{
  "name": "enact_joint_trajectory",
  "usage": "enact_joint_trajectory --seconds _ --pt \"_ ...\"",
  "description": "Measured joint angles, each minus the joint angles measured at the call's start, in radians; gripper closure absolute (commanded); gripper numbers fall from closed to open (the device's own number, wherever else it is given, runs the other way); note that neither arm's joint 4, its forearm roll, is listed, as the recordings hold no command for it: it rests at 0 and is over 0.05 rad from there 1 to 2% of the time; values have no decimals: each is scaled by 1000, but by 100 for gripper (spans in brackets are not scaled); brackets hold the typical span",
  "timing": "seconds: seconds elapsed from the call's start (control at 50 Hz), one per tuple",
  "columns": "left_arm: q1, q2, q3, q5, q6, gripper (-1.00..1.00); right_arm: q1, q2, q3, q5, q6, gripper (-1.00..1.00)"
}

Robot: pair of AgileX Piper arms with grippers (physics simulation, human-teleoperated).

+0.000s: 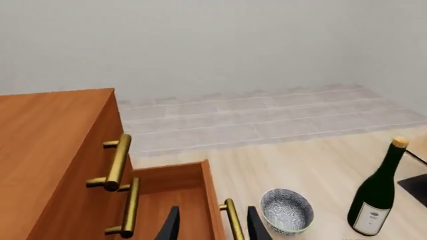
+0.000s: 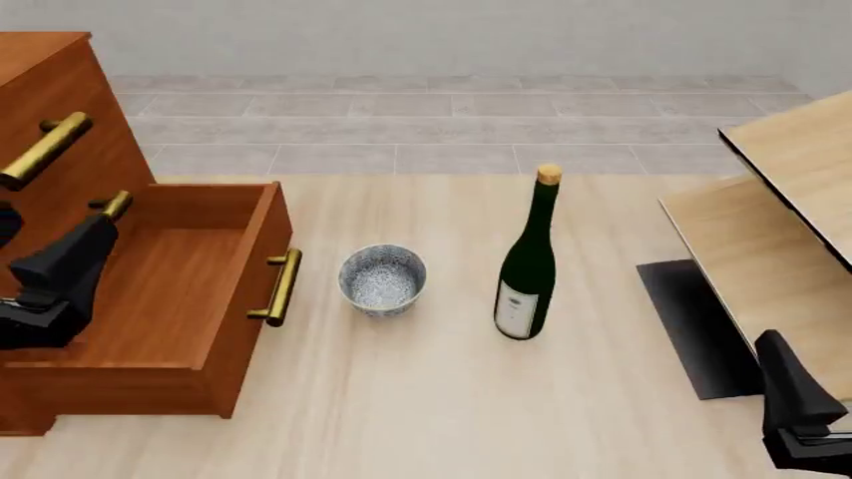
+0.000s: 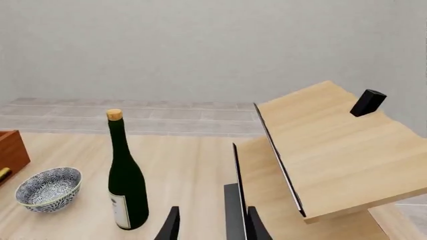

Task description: Put the bowl on top of the cabinet.

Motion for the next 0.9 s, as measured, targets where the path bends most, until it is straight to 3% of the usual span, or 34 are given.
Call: enact_joint_trajectory --seconds 0.44,0.68,0.9 --pt "-279 439 -429 206 98 -100 0 1 0 1 -3 -100" --pt "-421 661 -598 349 131 -100 3 1 1 3 -9 -100" --pt "-498 821 -712 458 155 -100 2 2 2 3 -13 -100"
